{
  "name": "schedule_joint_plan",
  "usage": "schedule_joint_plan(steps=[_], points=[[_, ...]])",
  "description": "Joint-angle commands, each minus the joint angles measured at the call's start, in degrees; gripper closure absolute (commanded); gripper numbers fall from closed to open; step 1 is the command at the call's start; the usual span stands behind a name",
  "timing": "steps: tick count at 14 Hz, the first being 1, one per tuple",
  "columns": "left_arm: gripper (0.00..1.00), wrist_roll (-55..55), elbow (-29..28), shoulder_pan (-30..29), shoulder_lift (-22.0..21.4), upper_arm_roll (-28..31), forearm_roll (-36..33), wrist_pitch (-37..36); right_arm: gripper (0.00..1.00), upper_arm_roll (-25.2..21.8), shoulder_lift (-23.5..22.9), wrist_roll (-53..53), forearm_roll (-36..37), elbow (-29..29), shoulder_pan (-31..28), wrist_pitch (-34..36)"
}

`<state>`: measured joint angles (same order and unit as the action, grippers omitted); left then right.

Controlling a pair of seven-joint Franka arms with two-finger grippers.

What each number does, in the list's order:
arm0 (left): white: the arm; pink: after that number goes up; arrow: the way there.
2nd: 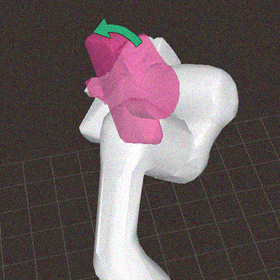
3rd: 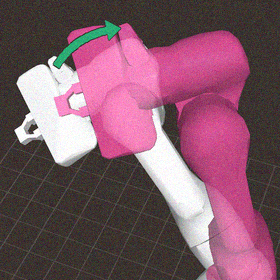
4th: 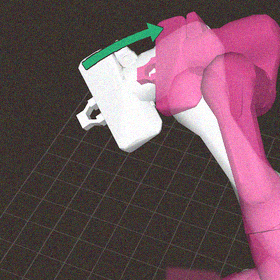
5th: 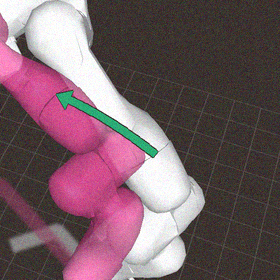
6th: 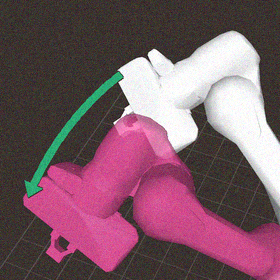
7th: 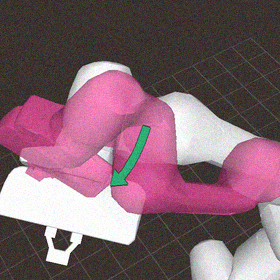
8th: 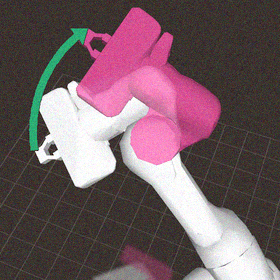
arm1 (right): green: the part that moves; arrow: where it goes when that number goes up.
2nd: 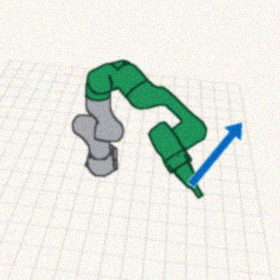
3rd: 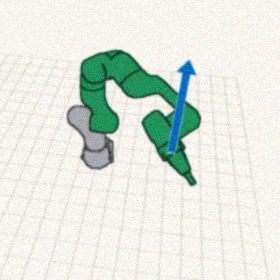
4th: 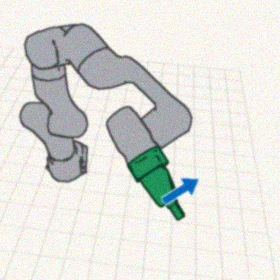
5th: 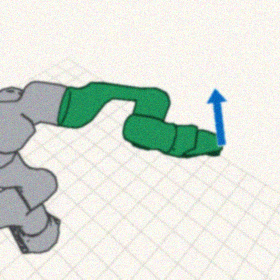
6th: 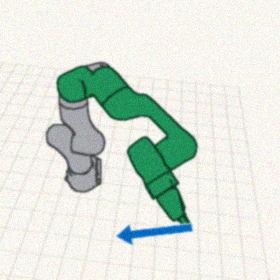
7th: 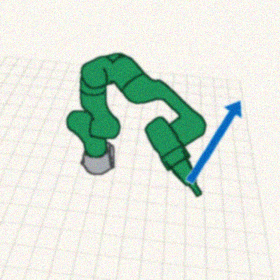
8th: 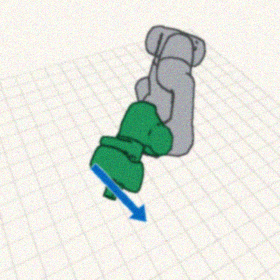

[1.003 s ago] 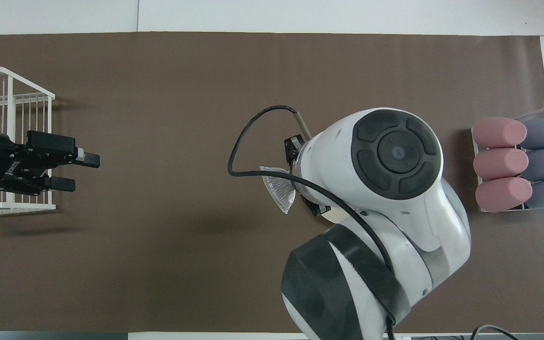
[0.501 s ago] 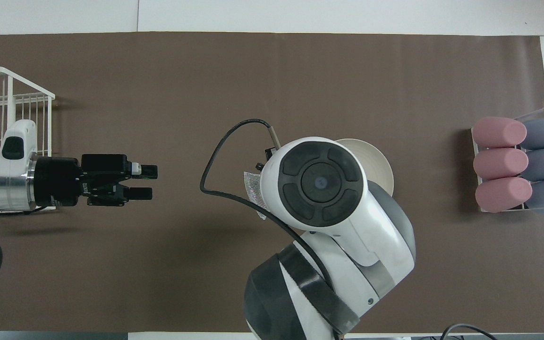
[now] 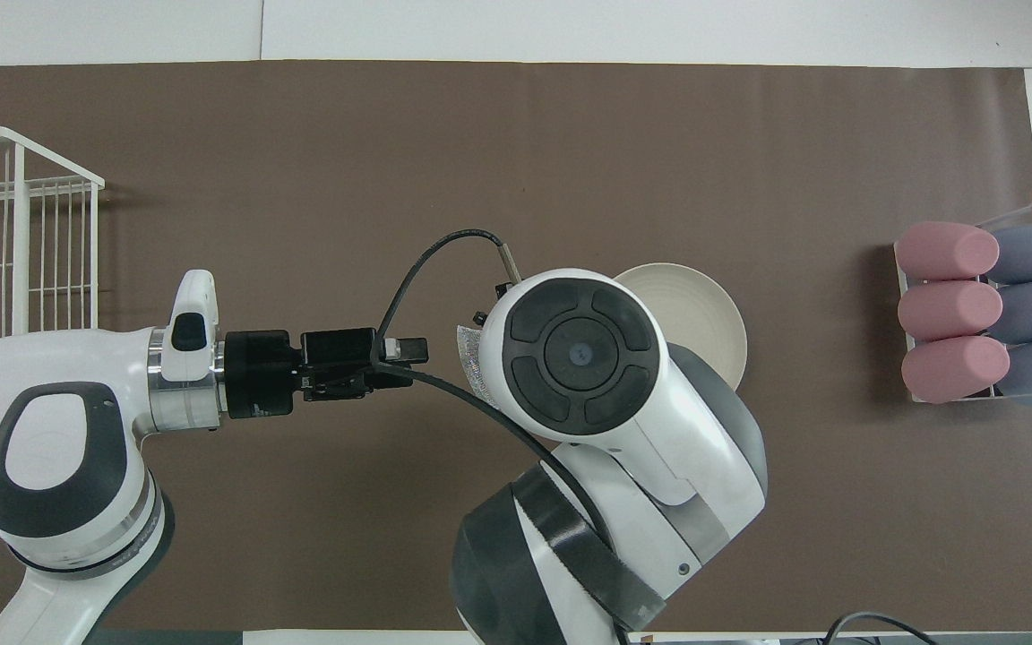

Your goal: Wipe plate with sponge

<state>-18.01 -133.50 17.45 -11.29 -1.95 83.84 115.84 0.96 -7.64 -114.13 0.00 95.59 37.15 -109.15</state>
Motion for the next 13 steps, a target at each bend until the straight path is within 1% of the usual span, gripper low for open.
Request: schedule_joint_plan(steps=[1, 3, 5, 6, 8, 10, 12, 13], points=[[0.0, -1.4, -1.4, 5.0, -1.3, 0.7, 4.0, 5.3, 1.0, 0.3, -0.3, -0.9, 1.2, -0.6, -0.3, -0.2], [0.0, -1.5, -1.4, 7.6, -1.3, 0.7, 4.7, 8.1, 1.0, 0.3, -0.3, -0.8, 1.2, -0.6, -0.3, -0.2], [0.02, -1.8, -1.4, 8.0, -0.9, 0.7, 4.9, 8.7, 1.0, 0.3, -0.3, -0.7, 1.2, -0.6, -0.3, -0.2], [0.09, -2.5, -1.4, 8.1, -0.8, 0.7, 5.2, 9.0, 1.0, 0.3, -0.3, -0.7, 1.2, -0.6, -0.3, -0.2], [0.35, -2.6, -1.2, 8.8, -0.4, 0.6, 5.3, 9.7, 1.0, 0.3, -0.3, -0.6, 1.2, -0.5, -0.4, -0.3], [0.69, -2.6, -1.1, 9.4, -0.3, 0.6, 6.4, 10.6, 1.0, 0.3, -0.3, -0.6, 1.2, -0.5, -0.4, -0.3], [0.81, -2.6, -0.8, 10.4, 0.0, 0.5, 7.5, 11.9, 1.0, 0.3, -0.3, -0.5, 1.2, -0.5, -0.4, -0.3], [0.91, -2.6, -0.8, 11.0, -0.1, 0.6, 7.5, 12.2, 1.0, 0.3, -0.3, -0.5, 1.2, -0.4, -0.4, -0.3]])
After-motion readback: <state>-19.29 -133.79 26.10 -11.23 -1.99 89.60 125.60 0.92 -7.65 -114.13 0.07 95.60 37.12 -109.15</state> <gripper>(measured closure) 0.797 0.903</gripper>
